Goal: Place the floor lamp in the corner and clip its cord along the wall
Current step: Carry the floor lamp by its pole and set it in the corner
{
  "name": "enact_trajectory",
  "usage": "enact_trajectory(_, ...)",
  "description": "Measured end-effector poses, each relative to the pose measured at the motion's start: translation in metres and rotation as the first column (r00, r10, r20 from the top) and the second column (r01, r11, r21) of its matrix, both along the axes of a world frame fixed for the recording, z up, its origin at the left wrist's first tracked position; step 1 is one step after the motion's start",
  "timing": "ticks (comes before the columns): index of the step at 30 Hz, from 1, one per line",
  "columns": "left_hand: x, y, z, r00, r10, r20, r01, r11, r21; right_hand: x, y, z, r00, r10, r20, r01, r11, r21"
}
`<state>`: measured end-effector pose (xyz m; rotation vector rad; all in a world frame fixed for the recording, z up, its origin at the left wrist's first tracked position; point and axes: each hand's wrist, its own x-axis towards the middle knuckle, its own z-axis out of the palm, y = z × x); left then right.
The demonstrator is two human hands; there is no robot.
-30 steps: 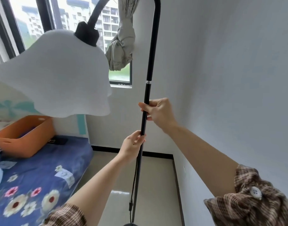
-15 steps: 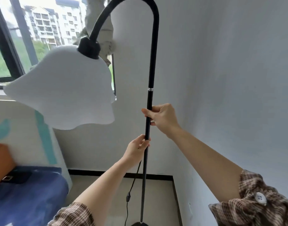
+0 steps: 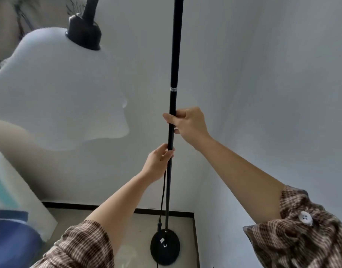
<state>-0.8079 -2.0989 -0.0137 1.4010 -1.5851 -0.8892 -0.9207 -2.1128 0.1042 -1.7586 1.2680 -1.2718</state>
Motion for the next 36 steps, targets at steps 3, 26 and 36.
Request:
enact_trajectory(3, -0.008, -0.039, 0.002, 1.000, -0.015, 0.020, 0.015, 1.000, -0.019, -0.009, -0.038, 0.002, 1.000, -0.017, 0.004, 0.017, 1.000, -0.013)
enact_trajectory(26, -0.020, -0.195, 0.003, 0.966, -0.256, 0.038, 0.253, 0.966, 0.055, -0.037, -0.173, 0.006, 0.991, -0.117, 0.066, 0.111, 0.989, 0.093)
enact_trajectory(36, -0.026, -0.189, -0.003, 1.000, -0.012, -0.018, 0.013, 1.000, 0.023, -0.029, -0.179, 0.011, 0.998, 0.012, -0.062, -0.007, 0.998, 0.065)
